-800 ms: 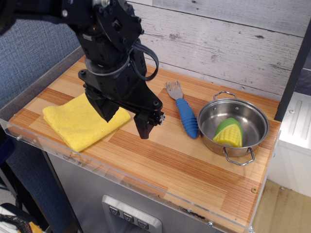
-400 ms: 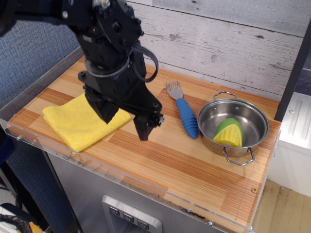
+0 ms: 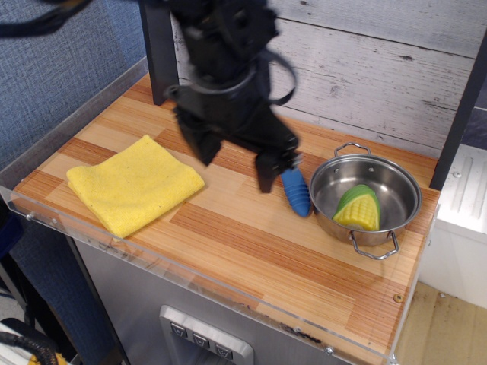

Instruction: Take the corn of the pot and move it to the left

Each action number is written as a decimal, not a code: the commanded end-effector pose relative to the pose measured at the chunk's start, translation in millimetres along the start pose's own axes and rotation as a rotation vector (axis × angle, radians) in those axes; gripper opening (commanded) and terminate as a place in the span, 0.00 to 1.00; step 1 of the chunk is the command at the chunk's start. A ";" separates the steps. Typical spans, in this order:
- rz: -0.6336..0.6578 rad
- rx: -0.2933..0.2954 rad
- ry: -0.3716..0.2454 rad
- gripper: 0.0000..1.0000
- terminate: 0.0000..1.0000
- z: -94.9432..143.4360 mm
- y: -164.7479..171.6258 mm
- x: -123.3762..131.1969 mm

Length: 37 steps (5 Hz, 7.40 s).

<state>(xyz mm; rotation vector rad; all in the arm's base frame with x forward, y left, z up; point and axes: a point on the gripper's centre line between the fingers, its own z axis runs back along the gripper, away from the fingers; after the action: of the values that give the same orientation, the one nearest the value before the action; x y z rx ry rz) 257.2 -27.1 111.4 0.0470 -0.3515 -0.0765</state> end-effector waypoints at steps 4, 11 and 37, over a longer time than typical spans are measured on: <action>0.152 -0.094 0.040 1.00 0.00 -41.5 -68.6 43.2; 0.094 -0.067 0.080 0.00 0.00 -88.4 -92.0 61.5; 0.508 0.076 -0.049 1.00 0.00 -6.8 173.9 84.1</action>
<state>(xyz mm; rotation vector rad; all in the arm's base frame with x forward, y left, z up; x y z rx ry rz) 355.7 138.1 123.8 0.0152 -0.3459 0.4480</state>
